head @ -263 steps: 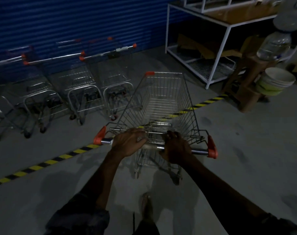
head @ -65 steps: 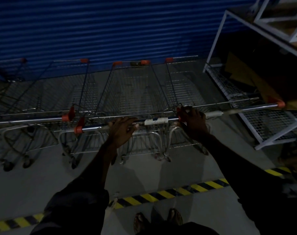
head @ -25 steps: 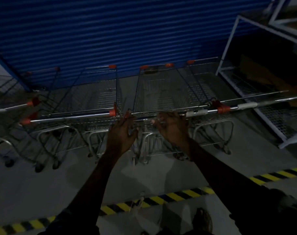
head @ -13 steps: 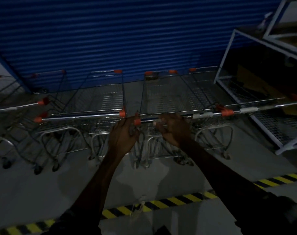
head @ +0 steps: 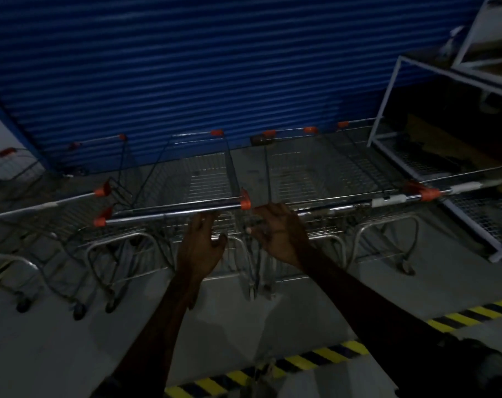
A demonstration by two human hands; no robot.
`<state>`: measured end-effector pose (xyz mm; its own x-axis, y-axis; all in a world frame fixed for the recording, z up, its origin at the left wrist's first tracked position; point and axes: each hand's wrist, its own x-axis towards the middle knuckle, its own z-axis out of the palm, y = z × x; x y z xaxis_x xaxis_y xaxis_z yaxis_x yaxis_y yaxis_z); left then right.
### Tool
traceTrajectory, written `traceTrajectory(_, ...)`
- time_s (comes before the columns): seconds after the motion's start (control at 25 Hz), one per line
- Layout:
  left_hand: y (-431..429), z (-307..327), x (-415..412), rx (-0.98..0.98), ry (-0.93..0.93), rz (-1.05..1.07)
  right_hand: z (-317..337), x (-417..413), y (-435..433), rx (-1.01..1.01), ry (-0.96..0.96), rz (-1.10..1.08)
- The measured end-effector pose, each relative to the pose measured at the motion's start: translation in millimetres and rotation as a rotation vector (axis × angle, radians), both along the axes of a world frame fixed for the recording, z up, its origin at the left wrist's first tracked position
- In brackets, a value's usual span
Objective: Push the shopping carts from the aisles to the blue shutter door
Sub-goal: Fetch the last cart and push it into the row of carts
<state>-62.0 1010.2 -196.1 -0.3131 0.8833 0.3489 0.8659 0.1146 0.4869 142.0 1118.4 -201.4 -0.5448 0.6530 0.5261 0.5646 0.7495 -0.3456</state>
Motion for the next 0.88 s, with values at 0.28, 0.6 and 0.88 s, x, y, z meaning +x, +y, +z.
traceTrajectory(0.28,11,-14,-104,-0.066,0.035,-0.134,-15,-103,-9,0.007,-0.147,-0.115)
traceTrajectory(0.6,27,-43,-176,-0.237,0.032,-0.122,-22,-158,-1,-0.133,-0.3,-0.081)
traceTrajectory(0.88,38,-50,-192,-0.37,0.189,-0.152,-36,-178,8,-0.345,-0.519,-0.119)
